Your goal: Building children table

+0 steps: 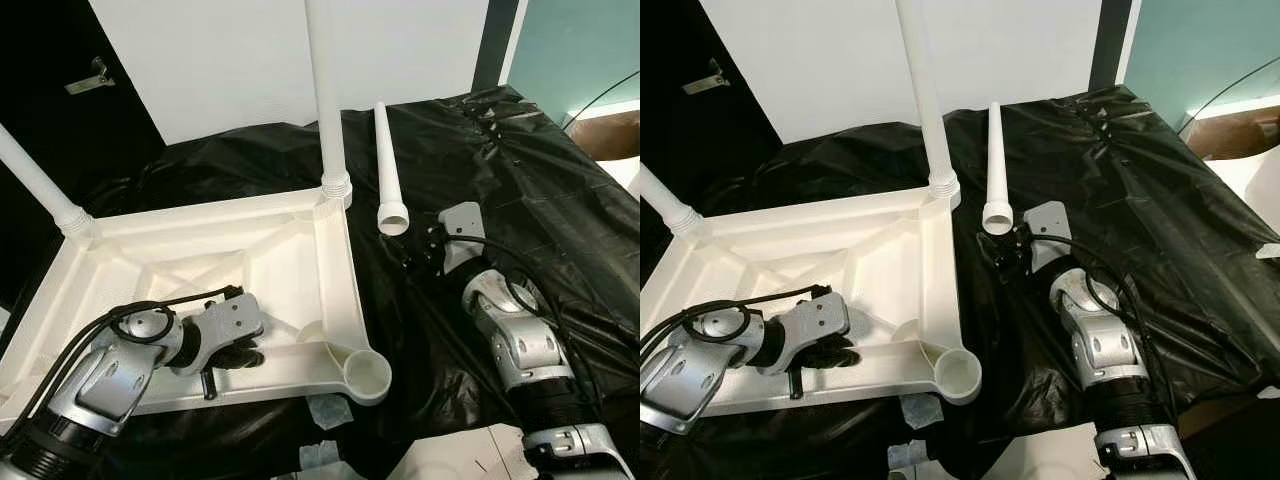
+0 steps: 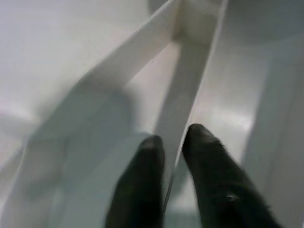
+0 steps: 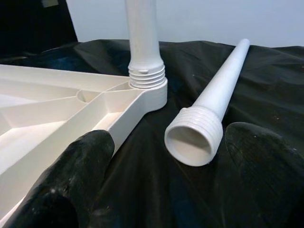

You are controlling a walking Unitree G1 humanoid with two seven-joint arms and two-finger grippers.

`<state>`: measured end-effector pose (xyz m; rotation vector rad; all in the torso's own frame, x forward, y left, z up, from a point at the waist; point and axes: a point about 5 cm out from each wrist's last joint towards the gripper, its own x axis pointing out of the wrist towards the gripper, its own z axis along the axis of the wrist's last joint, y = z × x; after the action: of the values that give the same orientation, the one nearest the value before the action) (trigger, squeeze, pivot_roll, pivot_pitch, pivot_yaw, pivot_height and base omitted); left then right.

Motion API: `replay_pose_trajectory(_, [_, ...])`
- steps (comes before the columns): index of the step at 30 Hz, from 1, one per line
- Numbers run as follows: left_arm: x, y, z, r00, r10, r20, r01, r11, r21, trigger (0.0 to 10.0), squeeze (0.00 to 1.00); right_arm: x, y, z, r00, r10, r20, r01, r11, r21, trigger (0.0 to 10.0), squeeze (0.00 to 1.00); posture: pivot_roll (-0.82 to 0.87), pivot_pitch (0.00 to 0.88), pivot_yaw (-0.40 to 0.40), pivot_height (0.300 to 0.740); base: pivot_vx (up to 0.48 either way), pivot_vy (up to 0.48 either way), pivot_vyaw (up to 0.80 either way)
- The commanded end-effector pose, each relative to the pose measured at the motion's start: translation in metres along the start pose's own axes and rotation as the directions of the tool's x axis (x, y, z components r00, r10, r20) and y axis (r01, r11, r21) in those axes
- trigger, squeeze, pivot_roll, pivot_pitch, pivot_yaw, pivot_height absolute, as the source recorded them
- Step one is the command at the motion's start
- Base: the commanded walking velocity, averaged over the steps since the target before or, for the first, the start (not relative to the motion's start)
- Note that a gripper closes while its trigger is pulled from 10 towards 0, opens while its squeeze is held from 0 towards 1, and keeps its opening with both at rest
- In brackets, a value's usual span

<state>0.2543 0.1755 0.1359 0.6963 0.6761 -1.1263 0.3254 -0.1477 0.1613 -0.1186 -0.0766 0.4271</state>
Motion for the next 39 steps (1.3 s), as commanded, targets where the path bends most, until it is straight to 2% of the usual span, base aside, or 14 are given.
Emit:
replay_pose_trajectory(1, [-0.003,0.013,0.0,0.952,0.305,0.011,-0.305,0.952,-0.032,10.0,1.0,0.004,-0.001,0.003,1.0,-0.015,0.026,0.014,1.0,0.027,10.0,0.0,0.08,0.045,0.077,0.74,0.0,0.0,0.0])
replay_pose_trajectory(5, [-0.002,0.013,0.007,0.947,0.318,0.047,-0.317,0.948,-0.043,10.0,1.0,0.005,-0.003,0.004,0.999,-0.026,0.03,0.025,0.999,0.03,10.0,0.0,0.08,0.045,0.077,0.74,0.0,0.0,0.0])
replay_pose_trajectory(7, [-0.003,0.014,0.013,0.94,0.33,0.082,-0.327,0.944,-0.043,10.0,0.79,0.006,-0.004,0.005,0.999,-0.036,0.032,0.035,0.999,0.034,10.0,0.0,0.09,0.047,0.071,0.74,0.0,0.0,0.0])
replay_pose_trajectory(8, [-0.003,0.015,0.022,0.931,0.339,0.136,-0.334,0.941,-0.06,10.0,0.0,0.008,-0.007,0.005,0.998,-0.05,0.032,0.048,0.998,0.036,10.0,0.3,0.1,0.047,0.064,0.74,0.0,0.0,0.0])
replay_pose_trajectory(10, [-0.005,0.015,0.029,0.922,0.346,0.175,-0.338,0.938,-0.07,10.0,0.0,0.01,-0.009,0.005,0.998,-0.062,0.032,0.061,0.997,0.036,10.0,0.38,0.1,0.048,0.063,0.74,0.0,0.0,0.0])
replay_pose_trajectory(11, [-0.006,0.015,0.036,0.913,0.349,0.214,-0.341,0.937,-0.072,10.0,0.0,0.011,-0.01,0.005,0.997,-0.073,0.03,0.072,0.997,0.042,10.0,1.0,0.1,0.048,0.059,0.74,0.0,0.0,0.0])
replay_pose_trajectory(17, [-0.01,0.013,0.054,0.875,0.368,0.314,-0.366,0.928,-0.068,10.0,0.0,0.02,-0.017,0.004,0.993,-0.113,0.031,0.111,0.992,0.059,10.0,1.0,0.11,0.047,0.049,0.74,0.0,0.0,0.0])
replay_pose_trajectory(19, [-0.011,0.013,0.061,0.844,0.398,0.359,-0.391,0.915,-0.096,10.0,0.0,0.027,-0.022,0.004,0.99,-0.138,0.025,0.135,0.987,0.081,10.0,0.05,0.11,0.048,0.045,0.74,0.0,0.0,0.0])
replay_pose_trajectory(25, [-0.012,0.015,0.064,0.816,0.426,0.391,-0.406,0.904,-0.136,10.0,0.0,0.03,-0.026,0.004,0.987,-0.159,0.019,0.157,0.982,0.101,10.0,0.11,0.12,0.048,0.041,0.74,0.0,0.0,0.0])
replay_pose_trajectory(26, [-0.014,0.018,0.068,0.777,0.465,0.424,-0.427,0.884,-0.188,10.0,0.0,0.034,-0.03,0.002,0.982,-0.188,0.009,0.185,0.975,0.127,10.0,1.0,0.12,0.048,0.038,0.74,0.0,0.0,0.0])
replay_pose_trajectory(30, [-0.015,0.019,0.069,0.764,0.479,0.433,-0.432,0.878,-0.207,10.0,0.0,0.035,-0.032,0.001,0.98,-0.198,0.005,0.195,0.971,0.139,10.0,1.0,0.12,0.048,0.038,0.74,0.0,0.0,0.0])
replay_pose_trajectory(31, [-0.014,0.019,0.07,0.749,0.493,0.443,-0.44,0.869,-0.226,10.0,0.0,0.037,-0.033,0.0,0.978,-0.207,-0.001,0.205,0.968,0.144,10.0,0.67,0.12,0.048,0.038,0.74,0.0,0.0,0.0])
replay_pose_trajectory(32, [-0.013,0.019,0.071,0.733,0.51,0.451,-0.449,0.86,-0.243,10.0,0.0,0.04,-0.034,-0.001,0.976,-0.217,-0.008,0.215,0.965,0.149,10.0,0.0,0.12,0.05,0.034,0.74,0.0,0.0,0.0])
replay_pose_trajectory(39, [-0.011,0.019,0.079,0.686,0.547,0.48,-0.468,0.837,-0.285,10.0,0.0,0.049,-0.035,-0.003,0.969,-0.245,-0.031,0.246,0.955,0.167,10.0,0.0,0.12,0.05,0.034,0.74,0.0,0.0,0.0])
